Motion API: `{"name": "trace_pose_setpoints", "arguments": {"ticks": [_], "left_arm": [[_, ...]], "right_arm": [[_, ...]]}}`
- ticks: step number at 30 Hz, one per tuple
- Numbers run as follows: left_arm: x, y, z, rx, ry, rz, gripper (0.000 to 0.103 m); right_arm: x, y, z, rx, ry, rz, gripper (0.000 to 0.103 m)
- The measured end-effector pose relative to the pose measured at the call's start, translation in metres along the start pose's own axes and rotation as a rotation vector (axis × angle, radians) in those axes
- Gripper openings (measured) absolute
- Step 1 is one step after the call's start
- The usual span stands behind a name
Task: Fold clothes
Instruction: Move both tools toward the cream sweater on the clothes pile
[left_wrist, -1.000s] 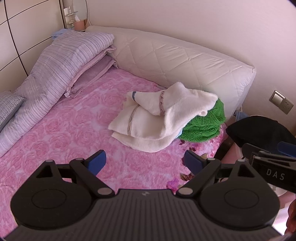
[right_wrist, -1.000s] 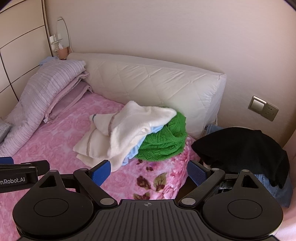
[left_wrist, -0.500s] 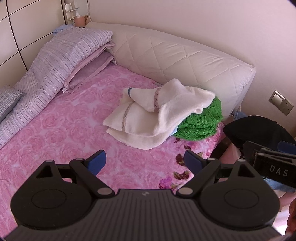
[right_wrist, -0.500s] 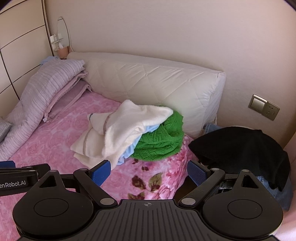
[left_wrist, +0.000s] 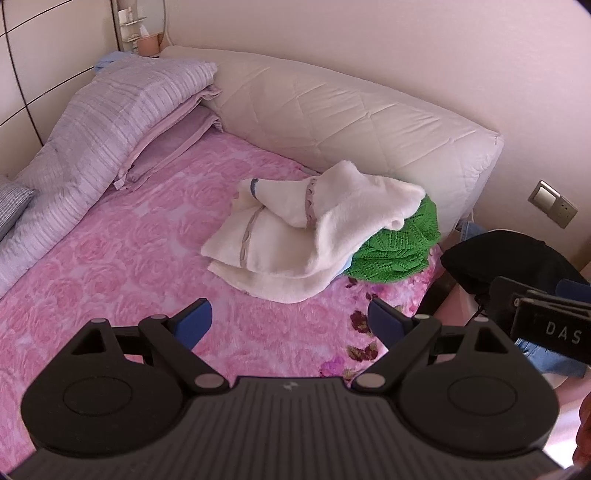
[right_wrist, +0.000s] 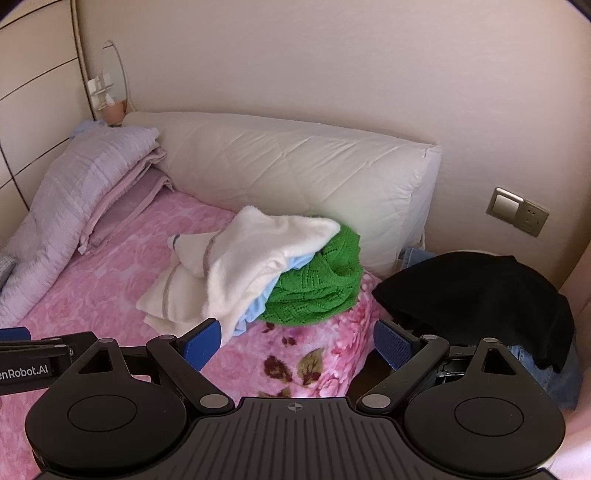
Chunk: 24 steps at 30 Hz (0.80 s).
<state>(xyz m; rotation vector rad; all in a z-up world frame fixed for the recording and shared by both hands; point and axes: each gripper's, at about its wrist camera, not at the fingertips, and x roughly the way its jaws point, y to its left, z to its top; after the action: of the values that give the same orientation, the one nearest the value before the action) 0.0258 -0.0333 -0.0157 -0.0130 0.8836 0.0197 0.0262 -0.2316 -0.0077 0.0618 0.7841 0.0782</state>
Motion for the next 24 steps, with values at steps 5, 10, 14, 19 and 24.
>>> {"name": "trace_pose_setpoints", "arguments": {"ticks": [5,10,14,19,24], "left_arm": [[-0.002,0.024,0.009,0.04,-0.009,-0.037,0.089],[0.001,0.048,0.012,0.077,-0.003,-0.06,0.089],[0.007,0.068,0.006,0.103,0.018,-0.076,0.089],[0.013,0.081,0.002,0.117,0.036,-0.095,0.089],[0.018,0.094,-0.002,0.129,0.053,-0.114,0.089]], "right_arm": [[-0.005,0.016,0.001,0.048,-0.011,-0.031,0.093],[-0.007,0.033,-0.005,0.102,-0.008,-0.054,0.093],[-0.005,0.046,-0.018,0.151,0.021,-0.066,0.092],[-0.002,0.058,-0.036,0.201,0.057,-0.047,0.092],[-0.004,0.065,-0.037,0.215,0.052,-0.037,0.081]]}}
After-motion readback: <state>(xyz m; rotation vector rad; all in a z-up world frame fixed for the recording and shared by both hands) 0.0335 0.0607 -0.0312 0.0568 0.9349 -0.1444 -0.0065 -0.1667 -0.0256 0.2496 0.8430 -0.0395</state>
